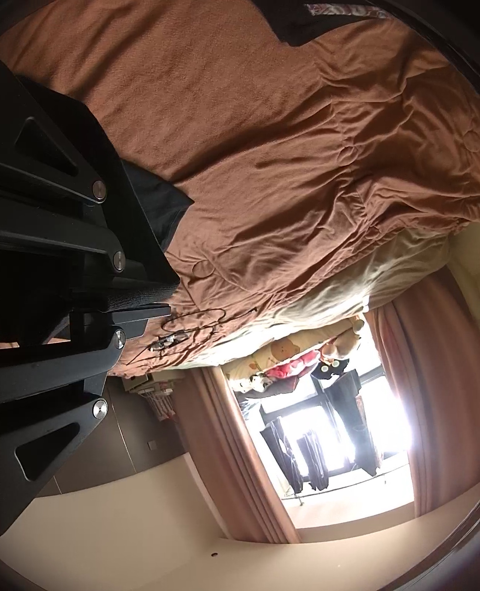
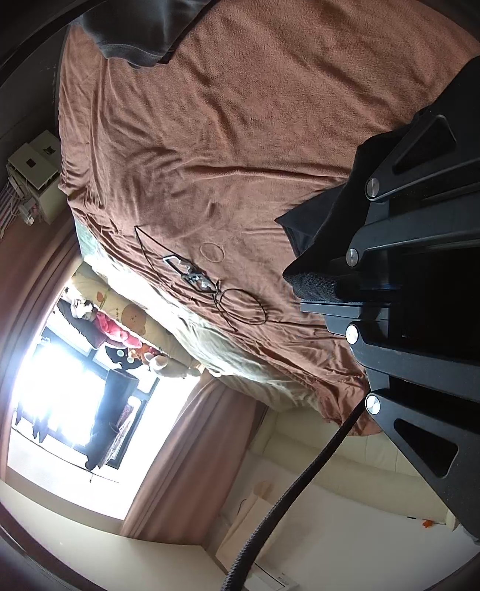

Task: Fold small clothes
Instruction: 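Lay the hem down over the collar with both tools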

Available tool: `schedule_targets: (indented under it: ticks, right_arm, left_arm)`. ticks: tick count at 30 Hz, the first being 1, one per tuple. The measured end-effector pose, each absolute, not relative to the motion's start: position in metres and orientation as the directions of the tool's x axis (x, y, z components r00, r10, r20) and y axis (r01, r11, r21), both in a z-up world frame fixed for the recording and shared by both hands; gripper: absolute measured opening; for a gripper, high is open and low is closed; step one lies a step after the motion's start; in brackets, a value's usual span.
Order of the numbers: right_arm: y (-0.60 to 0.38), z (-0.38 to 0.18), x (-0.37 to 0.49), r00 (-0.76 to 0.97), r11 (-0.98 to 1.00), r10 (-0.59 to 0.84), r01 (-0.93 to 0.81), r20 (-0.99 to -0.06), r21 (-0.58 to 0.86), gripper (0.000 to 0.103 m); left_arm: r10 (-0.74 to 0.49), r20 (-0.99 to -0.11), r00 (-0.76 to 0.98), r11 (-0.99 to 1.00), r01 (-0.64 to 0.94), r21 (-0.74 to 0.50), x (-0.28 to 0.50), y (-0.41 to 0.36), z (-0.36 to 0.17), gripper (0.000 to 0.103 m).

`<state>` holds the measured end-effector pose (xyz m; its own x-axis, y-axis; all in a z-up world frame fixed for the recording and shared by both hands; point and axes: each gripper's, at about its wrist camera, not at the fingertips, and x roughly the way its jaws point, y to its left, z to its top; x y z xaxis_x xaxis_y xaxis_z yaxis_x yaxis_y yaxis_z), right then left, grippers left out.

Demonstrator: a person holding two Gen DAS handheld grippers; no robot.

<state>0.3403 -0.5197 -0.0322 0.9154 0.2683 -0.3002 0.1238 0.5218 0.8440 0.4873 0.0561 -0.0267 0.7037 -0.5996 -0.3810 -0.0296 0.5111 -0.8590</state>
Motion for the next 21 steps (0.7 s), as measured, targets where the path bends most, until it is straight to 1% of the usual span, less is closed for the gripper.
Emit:
schedule_targets:
  ticks: [2, 8, 14, 18, 21]
  right_arm:
    - [-0.519, -0.038, 0.355, 0.91, 0.527, 0.265, 0.141, -0.32, 0.838, 0.0]
    - [-0.518, -0.05, 0.391, 0.9, 0.548, 0.24, 0.184, -0.364, 0.816, 0.0]
    - [-0.51, -0.057, 0.414, 0.889, 0.577, 0.172, 0.259, -0.424, 0.775, 0.0]
    - [-0.506, -0.054, 0.416, 0.889, 0.567, 0.147, 0.283, -0.433, 0.773, 0.0]
    - [-0.503, -0.047, 0.41, 0.896, 0.572, 0.122, 0.288, -0.427, 0.768, 0.0]
  left_arm:
    - [-0.592, -0.412, 0.692, 0.533, -0.046, -0.845, 0.503, 0.051, -0.041, 0.004]
    - [-0.585, -0.469, 0.662, 0.56, -0.089, -0.824, 0.545, 0.044, -0.081, 0.004]
    - [-0.576, -0.525, 0.626, 0.592, -0.122, -0.796, 0.581, 0.036, -0.112, 0.004]
    - [-0.578, -0.553, 0.6, 0.612, -0.131, -0.78, 0.599, 0.026, -0.125, 0.004]
    - [-0.582, -0.553, 0.596, 0.614, -0.124, -0.78, 0.606, 0.023, -0.125, 0.004]
